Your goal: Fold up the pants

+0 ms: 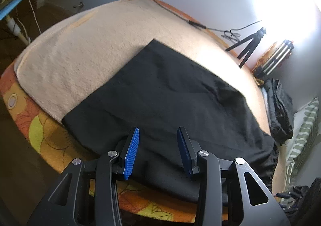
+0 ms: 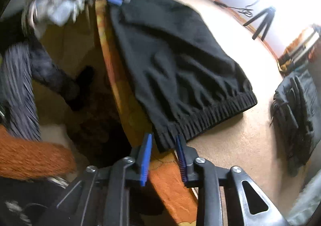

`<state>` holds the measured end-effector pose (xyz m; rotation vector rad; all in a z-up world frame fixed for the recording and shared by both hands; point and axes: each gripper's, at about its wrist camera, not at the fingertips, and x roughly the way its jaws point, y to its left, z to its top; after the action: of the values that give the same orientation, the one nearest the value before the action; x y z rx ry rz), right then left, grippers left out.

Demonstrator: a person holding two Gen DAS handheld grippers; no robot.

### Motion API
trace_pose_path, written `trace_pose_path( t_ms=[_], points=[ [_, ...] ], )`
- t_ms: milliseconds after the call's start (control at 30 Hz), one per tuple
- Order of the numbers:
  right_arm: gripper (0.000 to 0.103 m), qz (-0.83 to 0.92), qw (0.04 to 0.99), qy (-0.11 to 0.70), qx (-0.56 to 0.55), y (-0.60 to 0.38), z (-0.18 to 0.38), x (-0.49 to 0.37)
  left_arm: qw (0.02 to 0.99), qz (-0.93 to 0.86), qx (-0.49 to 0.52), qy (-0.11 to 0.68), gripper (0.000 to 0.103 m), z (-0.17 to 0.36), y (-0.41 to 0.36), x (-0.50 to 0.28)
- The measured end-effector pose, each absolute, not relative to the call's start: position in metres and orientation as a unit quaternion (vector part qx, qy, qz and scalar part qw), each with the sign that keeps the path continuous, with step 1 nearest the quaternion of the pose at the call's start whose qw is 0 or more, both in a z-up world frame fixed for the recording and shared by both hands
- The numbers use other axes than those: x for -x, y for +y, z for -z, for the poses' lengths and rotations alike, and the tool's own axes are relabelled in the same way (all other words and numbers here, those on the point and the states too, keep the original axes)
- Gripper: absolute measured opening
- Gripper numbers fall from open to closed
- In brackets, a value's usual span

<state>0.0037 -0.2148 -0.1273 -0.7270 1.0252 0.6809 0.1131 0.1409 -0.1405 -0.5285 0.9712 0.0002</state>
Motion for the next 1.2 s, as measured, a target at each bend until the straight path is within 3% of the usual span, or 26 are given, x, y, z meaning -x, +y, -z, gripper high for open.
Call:
trace_pose_path(
  t_ms=[400,733,867,1200],
  points=[
    [0.033,-0.324,0.823,0.434,0.17,-0.203,0.063,-0.121,0.859,0.117,0.218,0.448,0.038,0.115,0.06,-0.129],
    [0.037,-0.335,0.8,0.495,0.053,-0.153,0.111,-0.248,0.821,0.175,0.213,0.499,0.038,0.143,0.021,-0.141],
    [0.042,-0.353,0.781,0.513,0.035,-0.139,0.131,-0.269,0.815,0.19,0.197,0.511,0.038,0.15,0.013,-0.136],
    [0.045,-0.391,0.741,0.545,0.031,-0.102,0.163,-0.288,0.83,0.162,0.212,0.49,0.038,0.133,0.039,-0.145]
  ],
)
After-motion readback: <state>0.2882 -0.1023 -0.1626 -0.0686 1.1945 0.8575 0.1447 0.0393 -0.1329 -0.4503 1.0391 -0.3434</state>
